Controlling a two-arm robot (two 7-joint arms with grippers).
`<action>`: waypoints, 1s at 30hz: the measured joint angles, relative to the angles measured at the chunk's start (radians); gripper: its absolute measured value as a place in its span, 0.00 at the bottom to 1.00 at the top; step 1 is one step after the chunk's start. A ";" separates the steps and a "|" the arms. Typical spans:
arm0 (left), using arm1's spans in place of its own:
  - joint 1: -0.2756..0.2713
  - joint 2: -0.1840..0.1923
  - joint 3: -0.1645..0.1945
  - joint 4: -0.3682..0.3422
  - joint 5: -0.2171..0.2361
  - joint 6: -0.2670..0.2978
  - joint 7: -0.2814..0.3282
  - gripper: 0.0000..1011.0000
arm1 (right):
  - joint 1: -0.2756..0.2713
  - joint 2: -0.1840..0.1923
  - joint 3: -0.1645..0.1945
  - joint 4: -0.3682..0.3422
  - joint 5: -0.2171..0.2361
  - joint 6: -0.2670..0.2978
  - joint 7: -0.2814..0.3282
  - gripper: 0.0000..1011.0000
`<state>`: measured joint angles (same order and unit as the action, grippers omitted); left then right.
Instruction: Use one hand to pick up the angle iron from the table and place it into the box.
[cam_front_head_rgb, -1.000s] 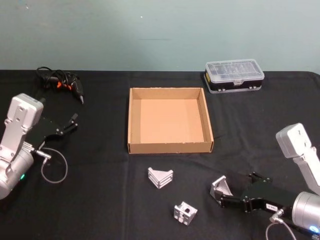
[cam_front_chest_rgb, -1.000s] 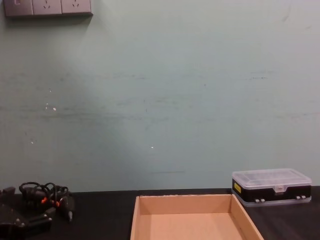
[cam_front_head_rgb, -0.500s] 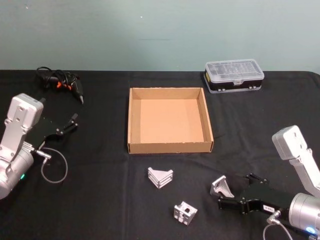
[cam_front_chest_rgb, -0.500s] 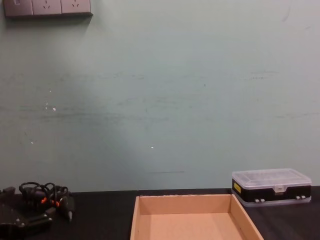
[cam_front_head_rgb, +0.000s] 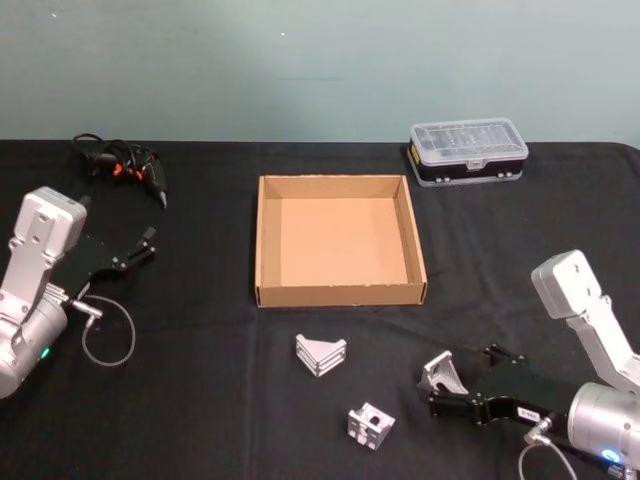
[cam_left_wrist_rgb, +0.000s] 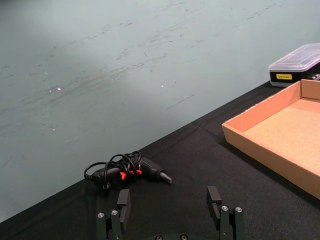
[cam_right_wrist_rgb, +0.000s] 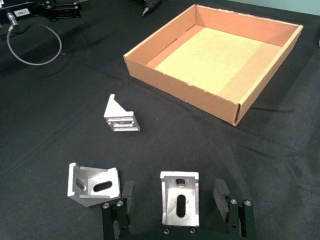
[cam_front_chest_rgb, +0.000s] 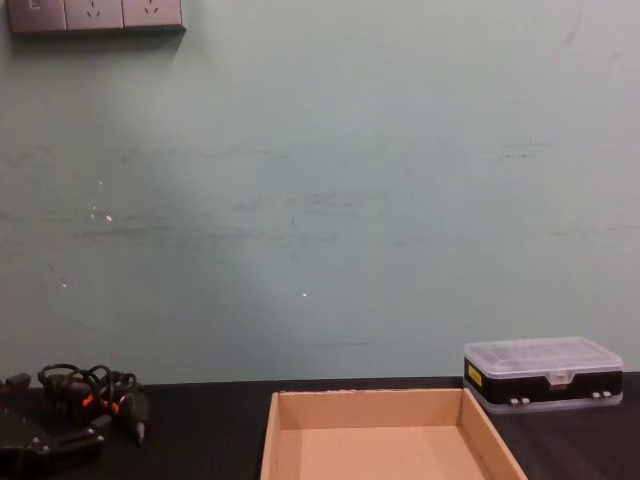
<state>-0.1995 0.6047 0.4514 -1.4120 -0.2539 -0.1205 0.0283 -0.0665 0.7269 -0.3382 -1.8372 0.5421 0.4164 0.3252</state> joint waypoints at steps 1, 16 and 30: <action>0.000 0.000 0.000 0.000 0.000 0.000 0.000 0.99 | 0.003 -0.001 -0.002 0.002 -0.002 0.000 0.001 0.99; 0.000 0.000 0.000 0.000 0.000 0.000 0.000 0.99 | 0.046 -0.033 -0.035 0.039 -0.062 0.010 0.013 0.99; 0.000 0.000 0.000 0.000 0.000 0.000 0.000 0.99 | 0.045 -0.044 -0.033 0.041 -0.103 0.007 0.027 0.73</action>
<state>-0.1995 0.6047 0.4514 -1.4120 -0.2539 -0.1205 0.0283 -0.0211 0.6826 -0.3716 -1.7958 0.4388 0.4234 0.3517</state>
